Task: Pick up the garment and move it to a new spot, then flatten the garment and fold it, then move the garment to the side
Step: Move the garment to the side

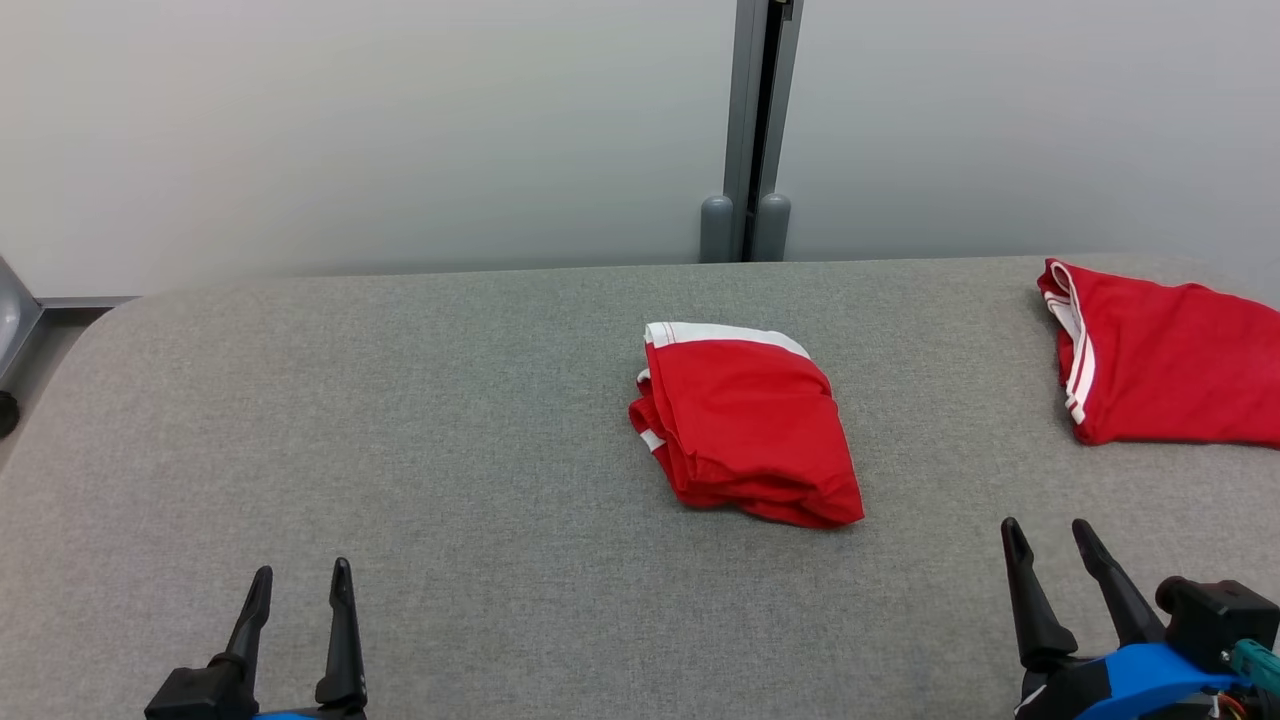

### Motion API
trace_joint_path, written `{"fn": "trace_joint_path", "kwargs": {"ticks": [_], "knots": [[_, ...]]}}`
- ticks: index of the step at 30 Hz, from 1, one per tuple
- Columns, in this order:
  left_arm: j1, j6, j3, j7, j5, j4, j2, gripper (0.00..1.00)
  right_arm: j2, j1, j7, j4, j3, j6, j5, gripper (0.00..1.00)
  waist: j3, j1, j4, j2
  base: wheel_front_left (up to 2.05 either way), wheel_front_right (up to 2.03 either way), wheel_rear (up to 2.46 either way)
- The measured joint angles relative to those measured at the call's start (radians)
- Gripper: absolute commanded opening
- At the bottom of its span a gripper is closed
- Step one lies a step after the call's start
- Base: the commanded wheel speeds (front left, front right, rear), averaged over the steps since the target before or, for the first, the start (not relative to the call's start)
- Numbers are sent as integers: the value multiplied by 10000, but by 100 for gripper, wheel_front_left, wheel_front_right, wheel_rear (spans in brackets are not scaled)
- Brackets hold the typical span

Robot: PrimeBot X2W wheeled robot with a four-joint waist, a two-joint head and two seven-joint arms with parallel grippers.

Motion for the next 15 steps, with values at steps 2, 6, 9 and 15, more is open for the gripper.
{"fn": "trace_joint_path", "kwargs": {"ticks": [2,6,9,15], "knots": [[0,4,-12,0,0,8,10,100,4,-8,-27,96,12,0,36,100,7,0,2,0,0,0,0],[-12,29,-50,0,-4,58,31,100,6,-46,-100,236,42,0,56,100,32,0,20,0,0,0,0],[-36,35,-81,0,-8,69,61,100,10,-65,-150,316,58,0,81,100,47,0,42,0,0,0,0],[-78,77,-134,0,-25,67,98,100,-17,-114,-165,483,176,0,245,100,104,0,83,0,0,0,0]]}}
